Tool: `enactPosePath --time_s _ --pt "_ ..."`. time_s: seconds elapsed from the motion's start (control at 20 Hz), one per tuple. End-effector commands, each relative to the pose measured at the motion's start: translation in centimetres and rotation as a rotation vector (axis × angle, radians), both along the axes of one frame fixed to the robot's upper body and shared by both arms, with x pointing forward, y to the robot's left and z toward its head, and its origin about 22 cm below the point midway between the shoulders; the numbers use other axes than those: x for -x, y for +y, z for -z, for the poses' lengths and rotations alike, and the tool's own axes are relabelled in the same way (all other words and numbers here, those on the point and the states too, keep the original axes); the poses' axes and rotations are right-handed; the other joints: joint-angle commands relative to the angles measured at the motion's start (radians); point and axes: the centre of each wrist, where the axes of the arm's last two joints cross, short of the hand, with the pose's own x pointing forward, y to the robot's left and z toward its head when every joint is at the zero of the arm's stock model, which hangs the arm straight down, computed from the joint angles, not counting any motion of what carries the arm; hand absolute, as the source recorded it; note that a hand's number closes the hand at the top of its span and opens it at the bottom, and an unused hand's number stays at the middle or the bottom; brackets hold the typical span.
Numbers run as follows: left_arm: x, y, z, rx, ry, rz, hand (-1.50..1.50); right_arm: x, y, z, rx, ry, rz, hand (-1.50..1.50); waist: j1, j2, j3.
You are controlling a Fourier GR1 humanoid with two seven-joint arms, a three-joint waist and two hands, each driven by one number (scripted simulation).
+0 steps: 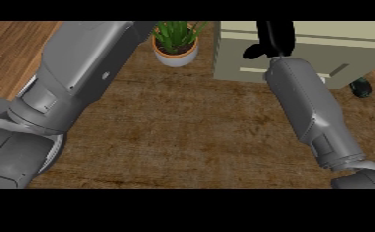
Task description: Pick up the can, place it into the drawer and close the drawer
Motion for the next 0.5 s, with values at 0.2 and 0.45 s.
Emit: enactPosePath --time_s 0.2,0.45 --pt "0.3 3.2 0.5 -0.006 0.006 0.018 -1.50 -2.2 0.3 -4.3 0.006 -0.045 0.031 -1.50 0.042 0.009 0.001" --pt "1.0 3.4 1.0 -0.007 -0.012 0.012 -1.50 -2.4 1.8 -4.9 -0.075 -0.058 -0.012 -1.50 0.038 0.002 0.002"
